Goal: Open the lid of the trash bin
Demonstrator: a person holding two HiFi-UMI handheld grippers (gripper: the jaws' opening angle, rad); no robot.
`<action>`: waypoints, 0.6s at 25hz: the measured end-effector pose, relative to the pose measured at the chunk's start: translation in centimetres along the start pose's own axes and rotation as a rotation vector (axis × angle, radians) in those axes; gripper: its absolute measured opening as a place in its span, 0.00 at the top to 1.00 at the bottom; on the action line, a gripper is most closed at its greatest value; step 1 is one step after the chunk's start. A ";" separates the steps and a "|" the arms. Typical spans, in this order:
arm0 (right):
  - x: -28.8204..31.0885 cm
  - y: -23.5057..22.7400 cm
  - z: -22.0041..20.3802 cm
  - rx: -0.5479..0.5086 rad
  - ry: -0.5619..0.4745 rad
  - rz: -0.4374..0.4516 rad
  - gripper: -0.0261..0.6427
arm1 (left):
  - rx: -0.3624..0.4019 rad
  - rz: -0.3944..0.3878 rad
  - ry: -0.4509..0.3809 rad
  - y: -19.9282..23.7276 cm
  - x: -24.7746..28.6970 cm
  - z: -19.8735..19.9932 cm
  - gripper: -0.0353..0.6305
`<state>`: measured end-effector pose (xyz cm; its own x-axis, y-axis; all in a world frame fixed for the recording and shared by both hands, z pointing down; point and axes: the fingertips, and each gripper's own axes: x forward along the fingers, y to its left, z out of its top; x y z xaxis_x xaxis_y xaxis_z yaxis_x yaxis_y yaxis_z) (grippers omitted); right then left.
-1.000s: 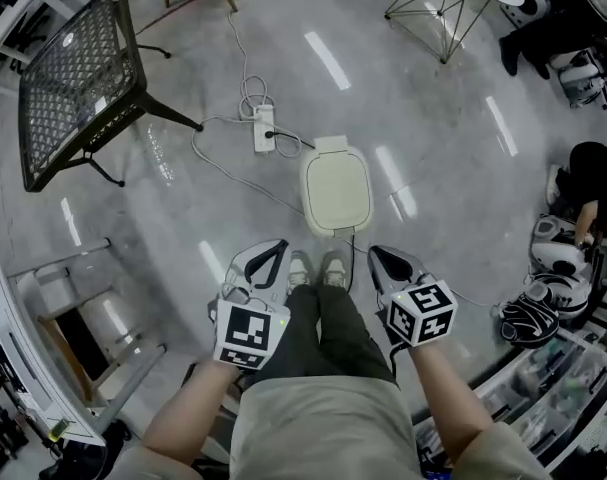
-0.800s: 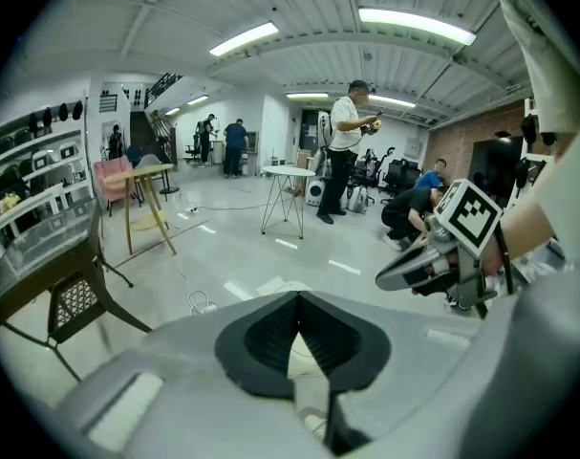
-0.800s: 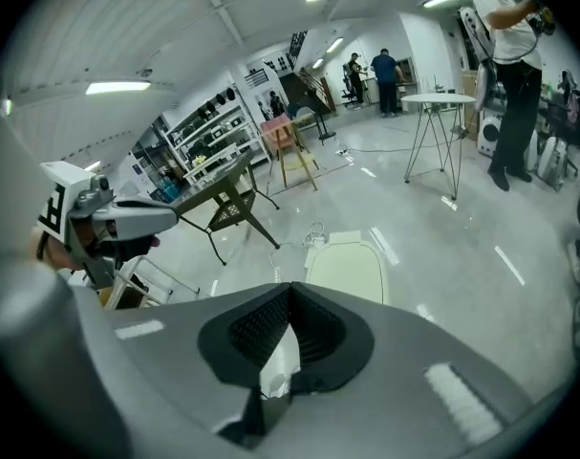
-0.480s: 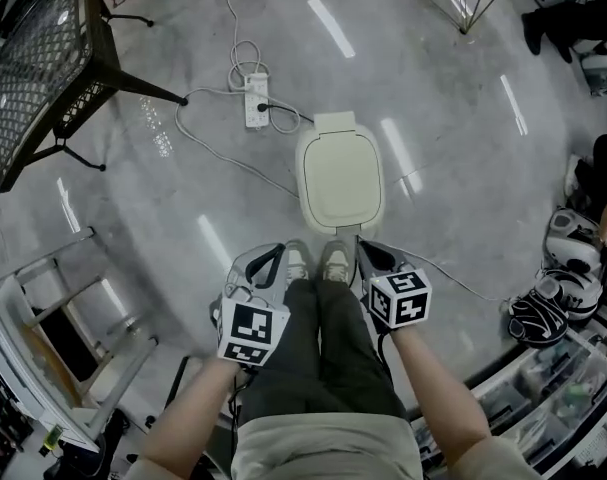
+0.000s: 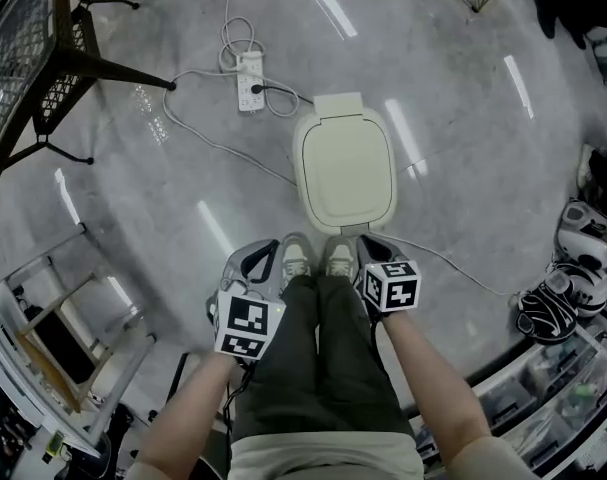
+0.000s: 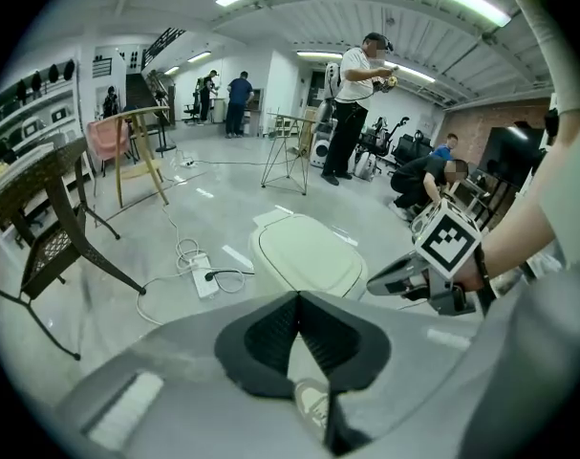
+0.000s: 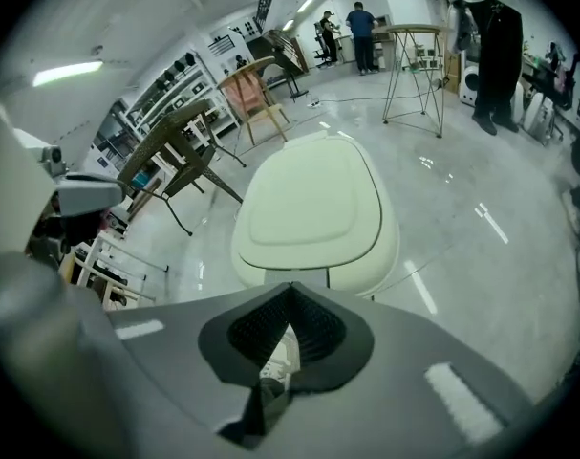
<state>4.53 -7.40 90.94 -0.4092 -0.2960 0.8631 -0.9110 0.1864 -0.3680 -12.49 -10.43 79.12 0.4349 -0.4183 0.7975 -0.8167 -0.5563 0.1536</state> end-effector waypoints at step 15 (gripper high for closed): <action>0.2 -0.7 0.9 0.048 0.033 -0.002 0.96 | -0.011 0.011 0.036 0.1 -0.7 0.8 0.94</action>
<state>5.06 -8.47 91.07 -0.4061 -0.2649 0.8746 -0.9136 0.1402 -0.3817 -12.56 -10.73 78.15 0.4122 -0.3979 0.8196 -0.8254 -0.5439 0.1511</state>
